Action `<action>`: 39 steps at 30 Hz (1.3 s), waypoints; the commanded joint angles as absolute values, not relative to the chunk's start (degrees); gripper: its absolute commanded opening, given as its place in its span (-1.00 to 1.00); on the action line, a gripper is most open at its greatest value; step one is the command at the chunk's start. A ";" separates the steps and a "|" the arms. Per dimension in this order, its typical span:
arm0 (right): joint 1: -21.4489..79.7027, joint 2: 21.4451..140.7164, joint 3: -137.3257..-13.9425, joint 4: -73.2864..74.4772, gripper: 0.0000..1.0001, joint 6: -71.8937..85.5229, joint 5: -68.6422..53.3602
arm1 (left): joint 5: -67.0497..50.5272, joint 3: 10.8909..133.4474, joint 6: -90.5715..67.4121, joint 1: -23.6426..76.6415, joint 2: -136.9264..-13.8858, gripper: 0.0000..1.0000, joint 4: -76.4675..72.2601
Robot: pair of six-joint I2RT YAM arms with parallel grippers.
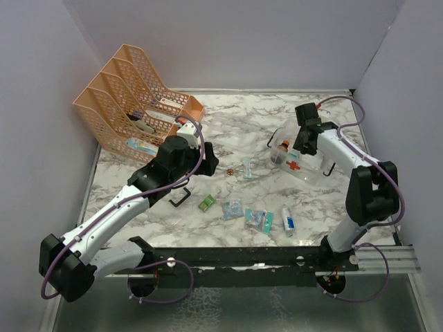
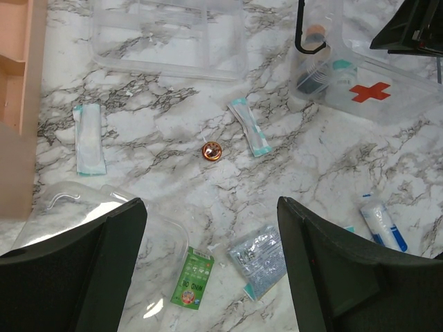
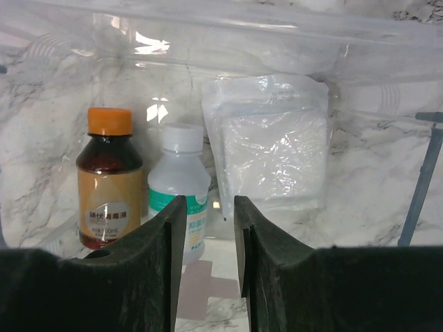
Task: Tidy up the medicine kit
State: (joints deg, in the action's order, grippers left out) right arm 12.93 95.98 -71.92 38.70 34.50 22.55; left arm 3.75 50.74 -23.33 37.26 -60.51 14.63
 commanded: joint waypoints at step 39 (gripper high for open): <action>5.34 104.35 -71.21 48.17 -0.65 46.03 11.21 | 3.96 50.27 -22.77 37.42 -60.47 0.59 12.94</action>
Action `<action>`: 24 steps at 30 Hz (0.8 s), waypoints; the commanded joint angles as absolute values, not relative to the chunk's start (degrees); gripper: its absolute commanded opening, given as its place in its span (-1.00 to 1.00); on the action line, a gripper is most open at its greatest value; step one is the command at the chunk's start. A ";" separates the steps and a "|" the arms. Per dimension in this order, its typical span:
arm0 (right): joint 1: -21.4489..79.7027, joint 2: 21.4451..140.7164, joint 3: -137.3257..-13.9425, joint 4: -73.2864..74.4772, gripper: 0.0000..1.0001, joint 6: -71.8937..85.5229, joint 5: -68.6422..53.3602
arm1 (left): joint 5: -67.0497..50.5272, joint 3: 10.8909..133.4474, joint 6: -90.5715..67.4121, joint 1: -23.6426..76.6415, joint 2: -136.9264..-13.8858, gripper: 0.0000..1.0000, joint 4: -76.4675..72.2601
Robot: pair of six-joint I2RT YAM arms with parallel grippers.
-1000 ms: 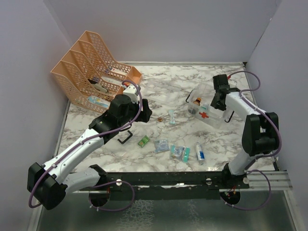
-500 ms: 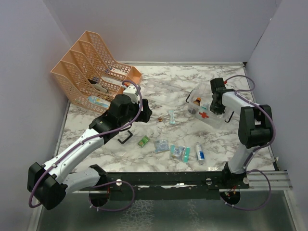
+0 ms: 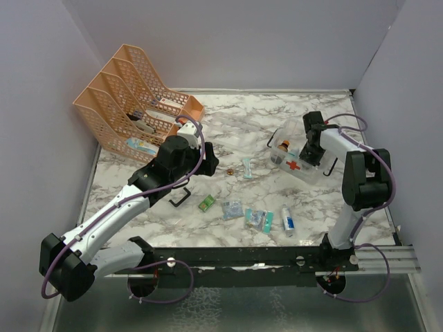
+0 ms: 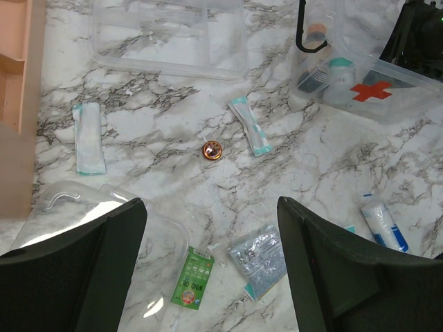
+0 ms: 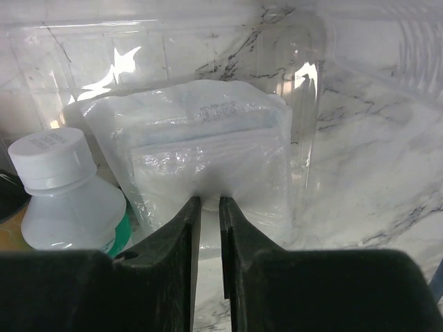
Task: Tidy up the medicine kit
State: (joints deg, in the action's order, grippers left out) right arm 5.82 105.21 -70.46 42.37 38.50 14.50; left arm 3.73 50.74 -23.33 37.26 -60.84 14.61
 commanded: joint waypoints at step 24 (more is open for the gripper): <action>5.10 77.63 -68.40 41.22 -0.47 31.46 3.93 | -0.14 51.06 -23.04 37.44 -61.32 0.59 13.01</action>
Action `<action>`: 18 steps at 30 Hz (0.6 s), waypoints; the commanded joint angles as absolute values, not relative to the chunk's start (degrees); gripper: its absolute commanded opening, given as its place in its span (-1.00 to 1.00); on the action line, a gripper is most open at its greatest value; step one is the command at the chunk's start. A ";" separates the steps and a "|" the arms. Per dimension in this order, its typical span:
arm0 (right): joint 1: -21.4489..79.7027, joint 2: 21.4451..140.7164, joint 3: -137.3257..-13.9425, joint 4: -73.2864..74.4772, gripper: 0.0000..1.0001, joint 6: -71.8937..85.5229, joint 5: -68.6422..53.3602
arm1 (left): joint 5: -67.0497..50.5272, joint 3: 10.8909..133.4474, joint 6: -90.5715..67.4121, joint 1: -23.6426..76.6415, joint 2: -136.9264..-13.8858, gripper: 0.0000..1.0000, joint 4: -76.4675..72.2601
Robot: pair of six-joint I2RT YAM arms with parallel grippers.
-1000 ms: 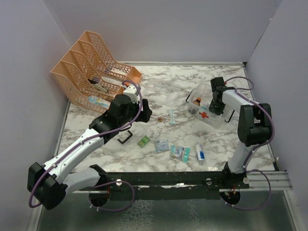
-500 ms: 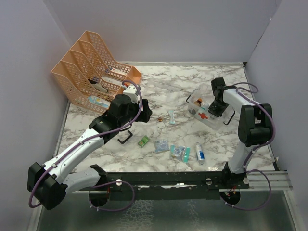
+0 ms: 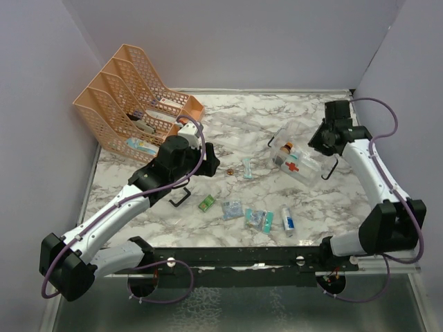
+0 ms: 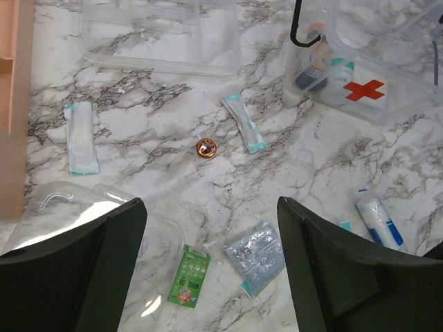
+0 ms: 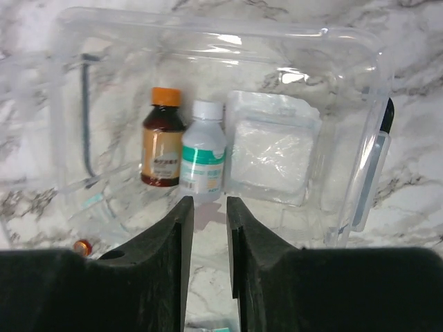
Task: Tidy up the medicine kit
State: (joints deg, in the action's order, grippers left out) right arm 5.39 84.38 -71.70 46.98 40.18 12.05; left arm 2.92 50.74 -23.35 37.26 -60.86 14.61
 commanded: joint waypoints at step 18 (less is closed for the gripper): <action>6.59 54.58 -48.00 27.77 0.02 25.16 -35.15 | -12.41 46.00 -29.81 46.92 -71.95 0.77 4.77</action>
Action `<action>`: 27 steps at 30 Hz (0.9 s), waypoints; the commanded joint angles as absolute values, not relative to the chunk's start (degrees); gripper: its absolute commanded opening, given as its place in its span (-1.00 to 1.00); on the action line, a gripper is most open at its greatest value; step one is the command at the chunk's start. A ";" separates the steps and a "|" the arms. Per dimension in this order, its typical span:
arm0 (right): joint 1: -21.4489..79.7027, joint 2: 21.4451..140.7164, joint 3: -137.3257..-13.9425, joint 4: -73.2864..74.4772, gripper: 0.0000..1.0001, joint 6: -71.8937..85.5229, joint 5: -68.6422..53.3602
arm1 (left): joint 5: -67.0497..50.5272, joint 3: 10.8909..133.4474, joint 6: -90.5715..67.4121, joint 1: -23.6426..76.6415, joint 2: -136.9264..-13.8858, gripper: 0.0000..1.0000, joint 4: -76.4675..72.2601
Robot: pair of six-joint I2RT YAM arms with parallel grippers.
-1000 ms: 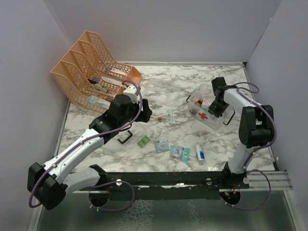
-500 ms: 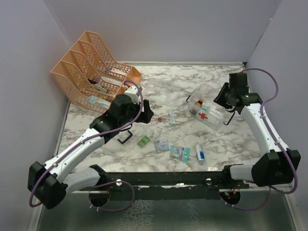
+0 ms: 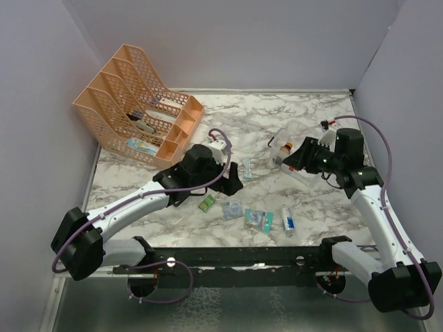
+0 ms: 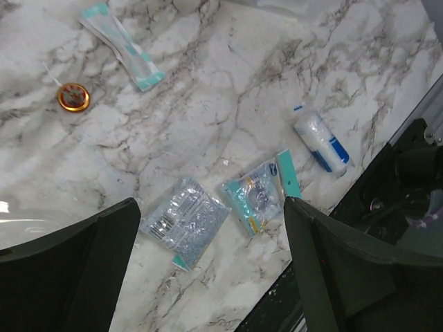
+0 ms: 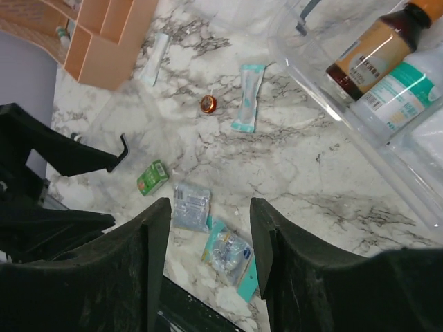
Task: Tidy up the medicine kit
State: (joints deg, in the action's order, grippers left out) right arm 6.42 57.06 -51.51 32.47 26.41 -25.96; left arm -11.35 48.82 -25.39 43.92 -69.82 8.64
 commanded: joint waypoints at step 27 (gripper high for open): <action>7.20 49.50 -36.96 21.79 0.04 27.51 -39.22 | 9.11 39.69 -50.27 55.71 -81.73 -0.11 8.11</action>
